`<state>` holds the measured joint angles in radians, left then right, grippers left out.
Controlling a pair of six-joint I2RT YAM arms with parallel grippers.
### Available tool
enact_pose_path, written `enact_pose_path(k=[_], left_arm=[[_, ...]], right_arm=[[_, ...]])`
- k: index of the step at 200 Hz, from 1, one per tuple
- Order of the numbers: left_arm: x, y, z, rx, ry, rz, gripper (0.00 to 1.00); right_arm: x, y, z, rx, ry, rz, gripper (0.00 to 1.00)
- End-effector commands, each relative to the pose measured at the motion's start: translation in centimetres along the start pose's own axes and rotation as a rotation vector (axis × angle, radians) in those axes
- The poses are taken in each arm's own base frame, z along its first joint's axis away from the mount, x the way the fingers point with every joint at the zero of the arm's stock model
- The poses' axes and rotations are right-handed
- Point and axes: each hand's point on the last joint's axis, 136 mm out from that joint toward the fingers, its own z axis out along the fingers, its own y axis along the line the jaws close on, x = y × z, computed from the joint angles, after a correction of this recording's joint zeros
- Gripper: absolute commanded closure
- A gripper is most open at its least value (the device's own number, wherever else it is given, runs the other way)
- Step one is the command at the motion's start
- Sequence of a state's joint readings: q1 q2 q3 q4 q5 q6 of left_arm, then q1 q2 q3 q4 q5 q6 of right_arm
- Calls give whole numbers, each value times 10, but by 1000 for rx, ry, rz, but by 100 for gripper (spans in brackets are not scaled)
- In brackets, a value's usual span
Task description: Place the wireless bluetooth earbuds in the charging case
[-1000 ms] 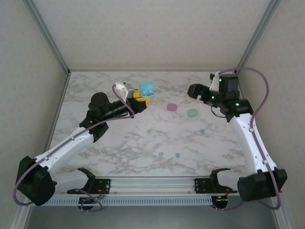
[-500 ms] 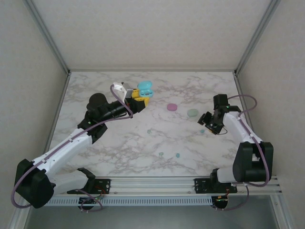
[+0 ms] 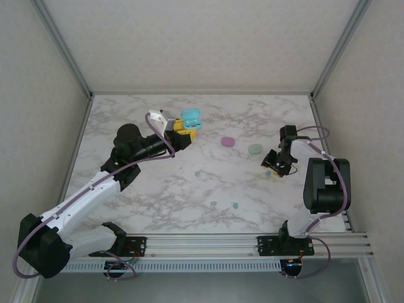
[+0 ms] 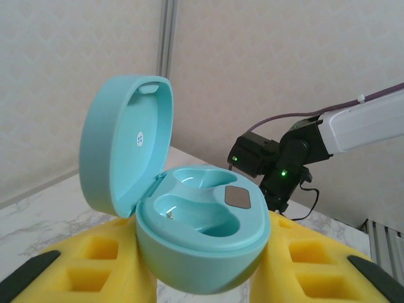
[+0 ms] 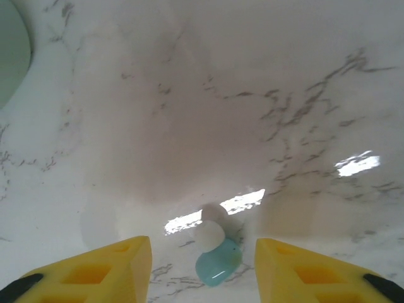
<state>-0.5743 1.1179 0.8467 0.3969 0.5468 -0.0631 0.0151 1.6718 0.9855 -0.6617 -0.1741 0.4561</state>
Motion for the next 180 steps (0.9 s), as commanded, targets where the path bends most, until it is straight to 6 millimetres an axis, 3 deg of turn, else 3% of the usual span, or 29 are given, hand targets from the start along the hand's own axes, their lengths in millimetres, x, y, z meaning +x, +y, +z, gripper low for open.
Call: enact_pose_path(k=[1, 34, 68, 103, 129, 147, 180], left_arm=[[-16, -6, -3, 3, -34, 34, 73], [-16, -5, -2, 2, -32, 35, 73], [-16, -5, -1, 2, -30, 31, 73], [-18, -6, -1, 6, -32, 28, 73], [-19, -6, -4, -4, -29, 32, 73], [-19, -7, -7, -8, -31, 33, 73], [-21, -8, -8, -11, -27, 39, 73]], right_arm=[[6, 10, 0, -25, 35, -29, 52], [15, 16, -3, -41, 58, -42, 52], [25, 51, -13, -158, 78, -107, 49], [22, 72, -21, -203, 63, -175, 47], [1, 53, -32, -67, -54, -156, 49], [-13, 35, -27, 43, -80, -146, 49], [-23, 42, -6, 20, -28, -182, 49]])
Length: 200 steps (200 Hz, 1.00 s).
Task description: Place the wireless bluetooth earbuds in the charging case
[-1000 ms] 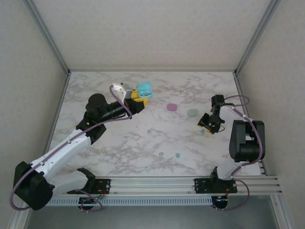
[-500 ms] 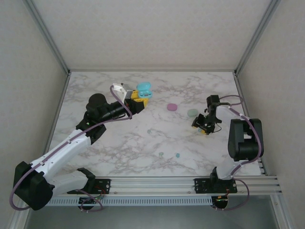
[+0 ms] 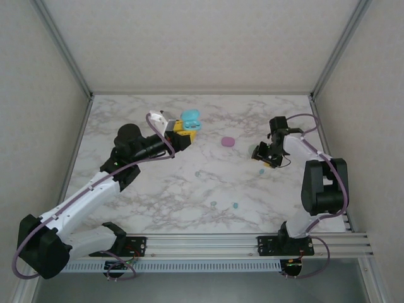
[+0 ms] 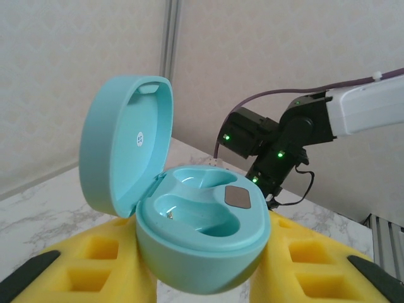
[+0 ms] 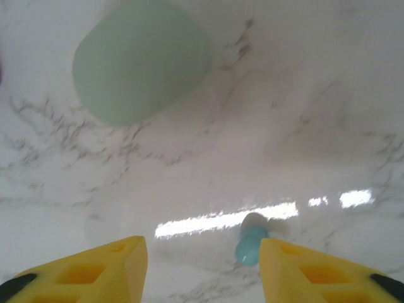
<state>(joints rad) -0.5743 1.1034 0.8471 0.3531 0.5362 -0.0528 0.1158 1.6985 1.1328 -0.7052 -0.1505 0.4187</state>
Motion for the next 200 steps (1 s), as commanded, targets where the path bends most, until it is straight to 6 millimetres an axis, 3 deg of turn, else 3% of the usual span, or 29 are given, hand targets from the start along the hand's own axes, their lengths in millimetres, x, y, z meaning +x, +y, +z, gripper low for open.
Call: enact_pose_path(k=[1, 29, 92, 133, 200], left_arm=[[-24, -8, -6, 3, -50, 42, 73], [-25, -8, -7, -4, -46, 44, 73], [-23, -7, -6, -7, -42, 45, 73], [-21, -7, -4, -2, -35, 42, 73], [-19, -7, -6, -8, -26, 38, 72]], right_arm=[[-6, -6, 14, 34, 30, -36, 49], [1, -1, 25, 6, 101, -53, 49], [43, -6, 25, -2, 235, -70, 49], [53, -6, 16, -4, 237, -65, 49], [64, -23, 12, 90, 272, -63, 49]])
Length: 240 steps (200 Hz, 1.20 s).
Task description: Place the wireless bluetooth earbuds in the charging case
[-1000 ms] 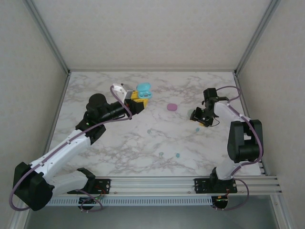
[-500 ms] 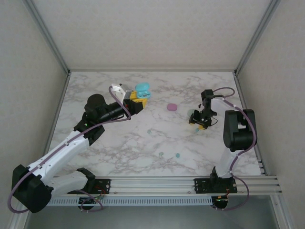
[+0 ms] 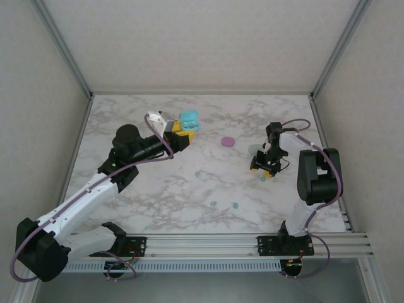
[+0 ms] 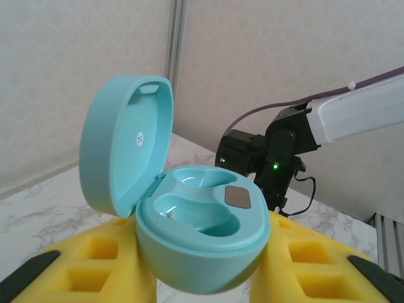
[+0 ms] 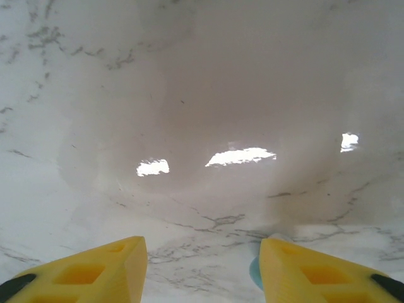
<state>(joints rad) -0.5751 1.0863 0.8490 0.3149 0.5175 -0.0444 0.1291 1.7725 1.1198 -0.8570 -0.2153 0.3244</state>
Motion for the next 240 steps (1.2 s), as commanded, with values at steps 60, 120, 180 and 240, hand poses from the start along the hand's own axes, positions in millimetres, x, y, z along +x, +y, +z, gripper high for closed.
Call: enact_pose_path(k=[60, 120, 180, 240], left_arm=[[-19, -7, -1, 11, -38, 38, 72], [-18, -7, 1, 16, -33, 34, 72], [-17, -7, 1, 15, -30, 34, 72], [-17, -6, 2, 15, -27, 30, 72]], right_arm=[[26, -24, -8, 115, 20, 32, 49], [30, -33, -13, 152, -17, 77, 44], [43, -20, 7, 56, 30, 109, 40], [41, 4, 8, -42, 22, 103, 44]])
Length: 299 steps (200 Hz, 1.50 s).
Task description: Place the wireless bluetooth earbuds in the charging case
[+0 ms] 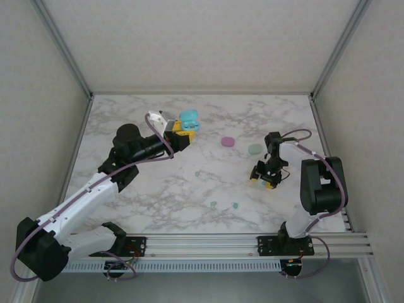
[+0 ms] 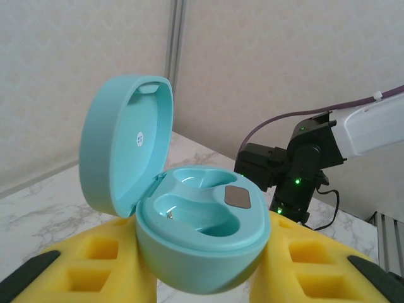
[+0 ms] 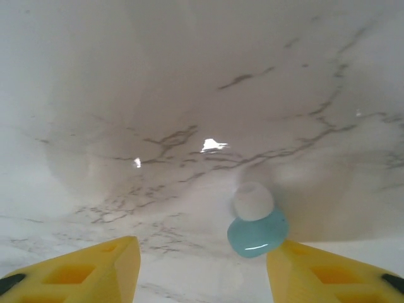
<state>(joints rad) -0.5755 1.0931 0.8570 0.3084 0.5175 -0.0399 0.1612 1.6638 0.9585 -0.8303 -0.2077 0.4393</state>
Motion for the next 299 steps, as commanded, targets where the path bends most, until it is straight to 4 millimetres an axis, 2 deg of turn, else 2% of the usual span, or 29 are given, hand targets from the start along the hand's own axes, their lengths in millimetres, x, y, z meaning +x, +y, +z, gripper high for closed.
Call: enact_pose_path(k=[1, 59, 87, 120, 134, 152, 188, 242, 299], left_arm=[[-16, -7, 1, 16, -31, 28, 72], [-16, -6, 2, 14, -28, 28, 72], [-16, -6, 2, 16, -27, 24, 72], [-16, -7, 1, 10, -28, 25, 72], [-15, -6, 1, 8, -25, 24, 72], [-16, -7, 1, 10, -27, 25, 72], [-19, -9, 2, 16, -27, 32, 72], [-18, -9, 2, 11, -25, 29, 72], [-19, -10, 5, 18, -23, 34, 72]], right_arm=[[1, 14, -2, -65, -1, 11, 44], [-12, 42, -8, -175, -24, -13, 44], [-16, 49, -11, -195, -27, -27, 44], [-13, 54, -27, -207, -39, -67, 44], [-16, 52, -36, -189, -69, -100, 44], [-28, 37, -43, -84, -132, -133, 45], [-45, 12, -37, 102, -139, -204, 44], [-40, 20, -22, 63, -46, -341, 46], [-37, 18, -8, 66, 16, -339, 48]])
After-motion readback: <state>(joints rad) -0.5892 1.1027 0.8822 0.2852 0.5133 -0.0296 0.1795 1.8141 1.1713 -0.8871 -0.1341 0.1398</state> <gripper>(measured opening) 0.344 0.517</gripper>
